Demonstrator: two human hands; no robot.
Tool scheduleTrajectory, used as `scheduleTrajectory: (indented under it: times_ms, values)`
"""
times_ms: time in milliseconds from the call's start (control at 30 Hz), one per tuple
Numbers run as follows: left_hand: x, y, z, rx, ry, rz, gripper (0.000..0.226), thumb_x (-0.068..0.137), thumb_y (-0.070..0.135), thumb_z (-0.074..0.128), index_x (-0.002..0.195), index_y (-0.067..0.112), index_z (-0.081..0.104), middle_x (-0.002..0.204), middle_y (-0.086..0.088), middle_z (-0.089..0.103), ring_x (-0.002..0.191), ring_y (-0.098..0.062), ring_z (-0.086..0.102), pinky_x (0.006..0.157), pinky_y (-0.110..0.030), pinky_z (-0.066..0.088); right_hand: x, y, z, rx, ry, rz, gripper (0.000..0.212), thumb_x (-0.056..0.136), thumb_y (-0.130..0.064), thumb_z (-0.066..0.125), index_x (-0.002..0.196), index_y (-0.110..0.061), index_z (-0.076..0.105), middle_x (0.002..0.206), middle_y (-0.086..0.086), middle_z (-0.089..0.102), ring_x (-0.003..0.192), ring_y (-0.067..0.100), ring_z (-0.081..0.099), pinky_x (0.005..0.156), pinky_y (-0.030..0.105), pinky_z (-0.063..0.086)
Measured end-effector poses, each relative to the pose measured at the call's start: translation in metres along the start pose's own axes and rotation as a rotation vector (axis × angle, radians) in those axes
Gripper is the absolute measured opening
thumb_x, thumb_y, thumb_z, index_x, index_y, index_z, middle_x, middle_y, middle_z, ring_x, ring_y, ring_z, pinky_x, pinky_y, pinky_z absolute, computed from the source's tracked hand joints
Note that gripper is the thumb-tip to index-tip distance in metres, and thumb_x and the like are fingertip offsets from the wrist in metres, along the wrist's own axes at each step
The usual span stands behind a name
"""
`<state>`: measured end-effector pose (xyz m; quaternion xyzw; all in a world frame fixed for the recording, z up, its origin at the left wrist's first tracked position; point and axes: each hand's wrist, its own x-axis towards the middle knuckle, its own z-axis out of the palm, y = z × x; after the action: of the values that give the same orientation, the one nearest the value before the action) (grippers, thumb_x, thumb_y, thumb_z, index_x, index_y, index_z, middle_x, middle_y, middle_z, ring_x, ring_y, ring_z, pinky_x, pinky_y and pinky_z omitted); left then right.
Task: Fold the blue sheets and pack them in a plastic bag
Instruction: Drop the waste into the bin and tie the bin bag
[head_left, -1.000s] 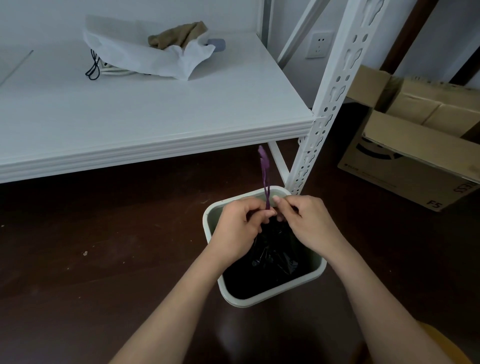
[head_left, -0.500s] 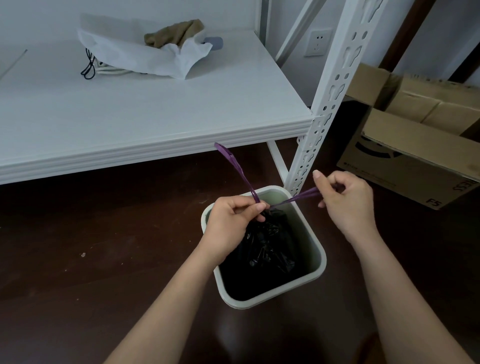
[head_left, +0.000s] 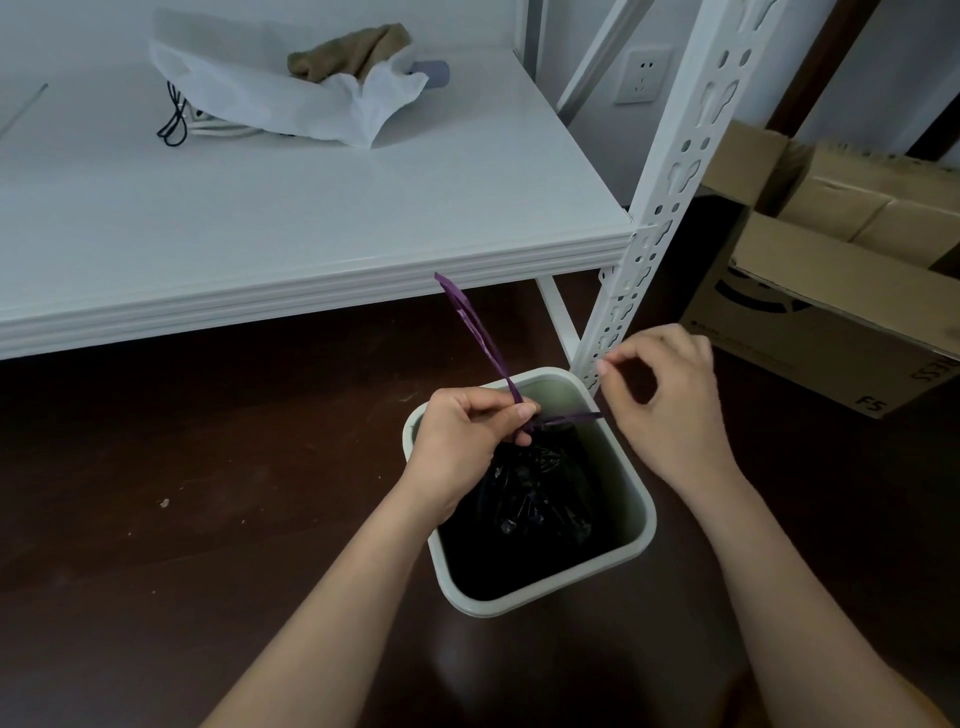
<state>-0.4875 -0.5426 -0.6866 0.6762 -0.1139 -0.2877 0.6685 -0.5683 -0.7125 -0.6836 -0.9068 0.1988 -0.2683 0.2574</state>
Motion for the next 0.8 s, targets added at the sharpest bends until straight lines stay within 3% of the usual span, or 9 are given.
scheduleTrajectory:
  times_ms: [100,233,333,500,667,800]
  values:
    - [0.001,-0.001,-0.001,-0.001,-0.009,0.018,0.009,0.084,-0.001,0.066,0.086,0.003,0.074,0.071,-0.008,0.069,0.061,-0.012,0.061,0.069,-0.021,0.055,-0.005,-0.014,0.002,0.253,-0.212,-0.069,0.003,0.084,-0.014,0.069,0.083,-0.017,0.068,0.086,-0.009,0.065,0.089,0.010,0.060,0.083,0.030,0.049]
    - [0.002,-0.001,-0.001,-0.006,-0.017,0.040,0.011,0.083,-0.002,0.066,0.085,0.004,0.075,0.078,-0.013,0.072,0.069,-0.015,0.065,0.071,-0.023,0.055,-0.014,-0.023,0.011,0.554,-0.506,0.076,0.014,0.080,-0.011,0.075,0.085,-0.014,0.062,0.087,0.002,0.072,0.087,0.013,0.070,0.085,0.041,0.056]
    - [0.002,-0.002,-0.002,-0.011,-0.016,0.039,0.010,0.082,-0.002,0.068,0.085,0.004,0.076,0.083,-0.014,0.073,0.077,-0.019,0.068,0.074,-0.026,0.055,-0.018,-0.024,0.019,0.567,-0.488,0.112,0.022,0.076,-0.012,0.079,0.080,-0.012,0.057,0.086,0.005,0.071,0.086,0.018,0.070,0.083,0.046,0.056]
    - [0.002,-0.002,-0.005,0.003,-0.014,0.034,0.009,0.078,0.002,0.073,0.087,-0.001,0.074,0.080,-0.017,0.073,0.074,-0.022,0.069,0.073,-0.028,0.056,-0.018,-0.027,0.023,0.585,-0.449,0.212,0.020,0.073,-0.007,0.080,0.073,-0.010,0.060,0.079,0.007,0.072,0.079,0.017,0.071,0.081,0.040,0.058]
    - [0.003,0.000,-0.012,0.026,-0.062,-0.022,0.023,0.070,-0.001,0.077,0.092,0.004,0.071,0.082,-0.013,0.071,0.078,-0.020,0.068,0.080,-0.027,0.057,-0.016,-0.026,0.024,0.568,-0.390,0.241,0.010,0.077,-0.007,0.076,0.079,-0.014,0.070,0.078,0.001,0.073,0.075,0.011,0.070,0.075,0.026,0.057]
    - [0.001,-0.002,-0.012,0.115,-0.064,-0.003,0.029,0.071,-0.012,0.073,0.087,0.011,0.069,0.080,-0.004,0.068,0.076,-0.011,0.066,0.074,-0.020,0.055,-0.015,-0.026,0.026,0.577,-0.372,0.268,0.011,0.078,-0.008,0.076,0.085,-0.015,0.074,0.081,-0.003,0.074,0.079,0.009,0.070,0.079,0.024,0.056]
